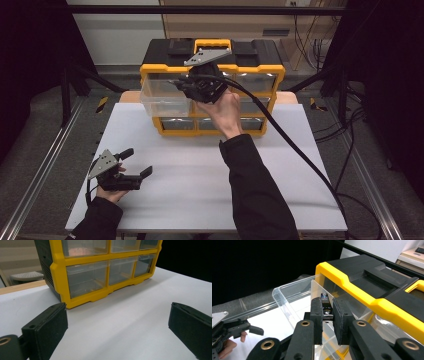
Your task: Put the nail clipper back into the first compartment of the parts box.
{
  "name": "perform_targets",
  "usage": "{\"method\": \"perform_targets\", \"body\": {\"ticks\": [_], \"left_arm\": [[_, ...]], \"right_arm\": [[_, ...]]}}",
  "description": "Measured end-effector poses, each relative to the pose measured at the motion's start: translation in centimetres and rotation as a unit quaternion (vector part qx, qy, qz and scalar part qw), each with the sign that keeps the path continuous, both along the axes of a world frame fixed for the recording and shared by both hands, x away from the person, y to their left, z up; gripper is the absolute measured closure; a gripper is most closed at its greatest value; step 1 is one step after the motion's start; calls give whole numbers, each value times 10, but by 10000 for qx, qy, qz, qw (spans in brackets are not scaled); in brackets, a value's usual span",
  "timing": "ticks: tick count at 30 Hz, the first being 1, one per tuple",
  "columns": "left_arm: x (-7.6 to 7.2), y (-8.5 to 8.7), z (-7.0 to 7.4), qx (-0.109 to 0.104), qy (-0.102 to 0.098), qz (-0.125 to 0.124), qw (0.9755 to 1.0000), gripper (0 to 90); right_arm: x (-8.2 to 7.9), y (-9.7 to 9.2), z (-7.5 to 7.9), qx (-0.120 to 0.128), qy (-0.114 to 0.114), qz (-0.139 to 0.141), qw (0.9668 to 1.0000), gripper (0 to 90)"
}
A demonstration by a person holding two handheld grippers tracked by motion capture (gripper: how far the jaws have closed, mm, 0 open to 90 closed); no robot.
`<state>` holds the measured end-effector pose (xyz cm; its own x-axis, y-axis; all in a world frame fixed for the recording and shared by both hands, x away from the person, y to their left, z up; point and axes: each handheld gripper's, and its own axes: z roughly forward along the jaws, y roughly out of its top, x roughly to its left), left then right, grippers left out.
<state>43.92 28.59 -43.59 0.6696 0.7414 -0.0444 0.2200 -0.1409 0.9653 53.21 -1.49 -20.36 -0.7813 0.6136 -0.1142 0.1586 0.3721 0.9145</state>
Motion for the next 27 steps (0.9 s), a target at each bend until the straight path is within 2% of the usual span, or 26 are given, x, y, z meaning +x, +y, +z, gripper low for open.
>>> {"method": "perform_targets", "body": {"ticks": [9, 27], "left_arm": [[0, 0, 0, -2, -2, -3, 10000, 22], [0, 0, 0, -1, -8, -1, 10000, 22]], "right_arm": [[7, 5, -4, 58, 107, -56, 9999, 795], [18, 19, -18, -219, 298, -114, 9993, 794]]}}
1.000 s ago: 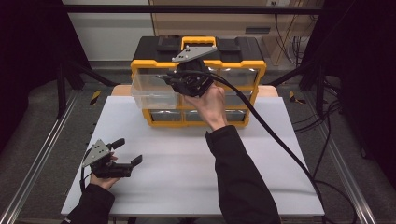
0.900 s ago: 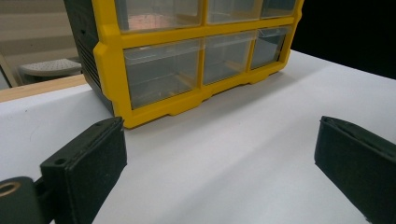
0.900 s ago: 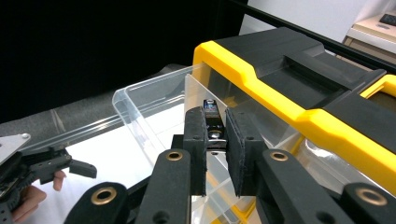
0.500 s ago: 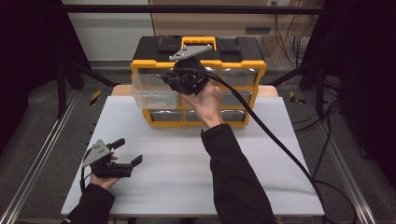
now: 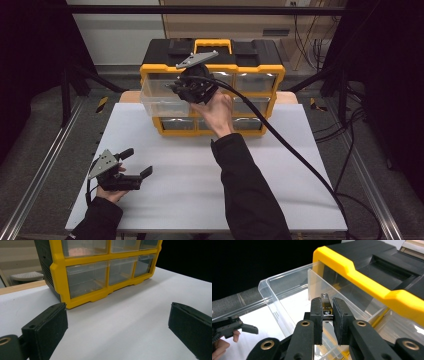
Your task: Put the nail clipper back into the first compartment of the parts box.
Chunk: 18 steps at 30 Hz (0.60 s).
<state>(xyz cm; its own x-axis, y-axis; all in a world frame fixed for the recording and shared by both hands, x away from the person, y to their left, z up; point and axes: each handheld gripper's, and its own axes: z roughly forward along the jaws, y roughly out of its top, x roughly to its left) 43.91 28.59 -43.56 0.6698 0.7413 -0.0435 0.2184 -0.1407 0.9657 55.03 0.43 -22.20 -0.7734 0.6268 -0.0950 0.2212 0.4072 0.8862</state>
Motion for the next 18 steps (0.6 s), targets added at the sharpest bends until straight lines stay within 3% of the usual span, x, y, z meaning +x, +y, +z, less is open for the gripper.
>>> {"method": "perform_targets", "body": {"ticks": [18], "left_arm": [[0, 1, 1, -1, -2, 6, 10000, 22]], "right_arm": [[6, 4, -7, -48, 196, -6, 9998, 789]]}}
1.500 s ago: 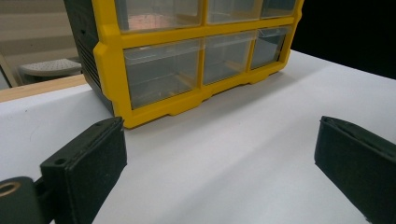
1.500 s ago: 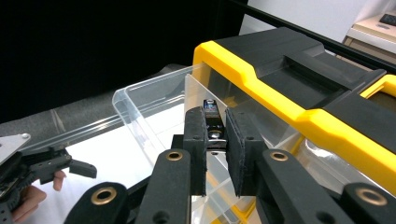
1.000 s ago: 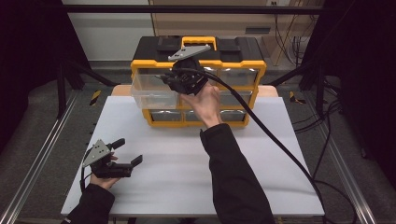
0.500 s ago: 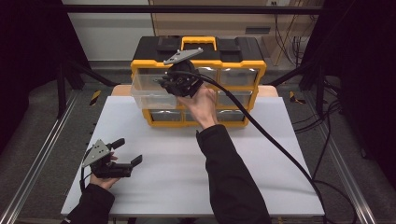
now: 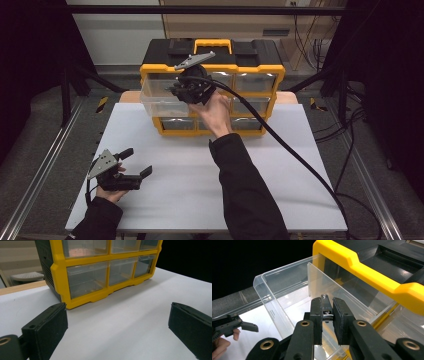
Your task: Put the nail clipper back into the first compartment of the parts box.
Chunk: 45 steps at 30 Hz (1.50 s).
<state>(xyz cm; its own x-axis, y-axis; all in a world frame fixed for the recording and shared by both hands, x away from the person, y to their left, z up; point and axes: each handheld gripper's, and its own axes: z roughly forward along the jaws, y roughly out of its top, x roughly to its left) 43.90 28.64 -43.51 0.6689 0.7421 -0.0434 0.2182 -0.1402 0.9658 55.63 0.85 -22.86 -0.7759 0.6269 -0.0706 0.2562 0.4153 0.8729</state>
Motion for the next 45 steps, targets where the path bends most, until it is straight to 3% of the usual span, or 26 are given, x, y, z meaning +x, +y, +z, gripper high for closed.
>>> {"method": "perform_targets", "body": {"ticks": [3, 8, 18, 25, 29, 45], "left_arm": [[0, 0, 0, 2, -1, -2, 10000, 22], [0, 0, 0, -3, -5, -1, 10000, 22], [0, 0, 0, -9, -1, -1, 10000, 22], [0, 0, 0, -7, 0, 1, 10000, 22], [0, 0, 0, -3, 3, 2, 10000, 22], [0, 0, 0, 1, 8, 3, 10000, 22]], "right_arm": [[0, 0, -1, 4, -18, 16, 10000, 779], [-2, -1, 2, 190, -179, -21, 9997, 679], [-12, -5, 10, 482, -627, -18, 9969, 367], [-22, -11, 13, 743, -760, 12, 9943, 141], [-32, -14, 13, 753, -901, -39, 9931, 65], [-61, -42, -5, 801, -1098, -21, 9907, 19]]}}
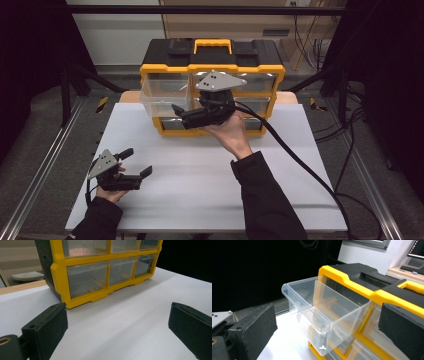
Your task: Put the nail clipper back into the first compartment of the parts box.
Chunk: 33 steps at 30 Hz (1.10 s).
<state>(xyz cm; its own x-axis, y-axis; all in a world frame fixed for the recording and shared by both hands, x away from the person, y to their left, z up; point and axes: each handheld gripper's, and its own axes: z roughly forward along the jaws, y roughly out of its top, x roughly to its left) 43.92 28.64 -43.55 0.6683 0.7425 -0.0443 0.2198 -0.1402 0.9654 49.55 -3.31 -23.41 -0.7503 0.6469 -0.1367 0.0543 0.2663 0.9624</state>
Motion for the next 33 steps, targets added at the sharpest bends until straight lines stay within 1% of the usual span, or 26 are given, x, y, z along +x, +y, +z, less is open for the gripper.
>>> {"method": "perform_targets", "body": {"ticks": [3, 9, 18, 23, 30, 33], "left_arm": [[0, 0, 0, 4, 4, 0, 10000, 22], [0, 0, 0, 6, 8, -1, 10000, 22], [0, -1, -1, 15, 17, -1, 10000, 22], [0, -1, -1, 19, 12, -4, 10000, 22], [0, -1, -1, 31, 16, -7, 10000, 22], [0, -1, -1, 31, 27, -5, 10000, 22]], "right_arm": [[-3, -5, -7, 5, 25, -7, 10000, 16], [-7, -19, -25, 33, 70, -108, 9999, 12], [-14, -43, -49, 144, 155, -214, 9995, 12], [-17, -57, -63, 261, 243, -280, 9990, 11], [-19, -75, -86, 304, 374, -436, 9979, 9], [-20, -83, -95, 356, 425, -446, 9975, 9]]}}
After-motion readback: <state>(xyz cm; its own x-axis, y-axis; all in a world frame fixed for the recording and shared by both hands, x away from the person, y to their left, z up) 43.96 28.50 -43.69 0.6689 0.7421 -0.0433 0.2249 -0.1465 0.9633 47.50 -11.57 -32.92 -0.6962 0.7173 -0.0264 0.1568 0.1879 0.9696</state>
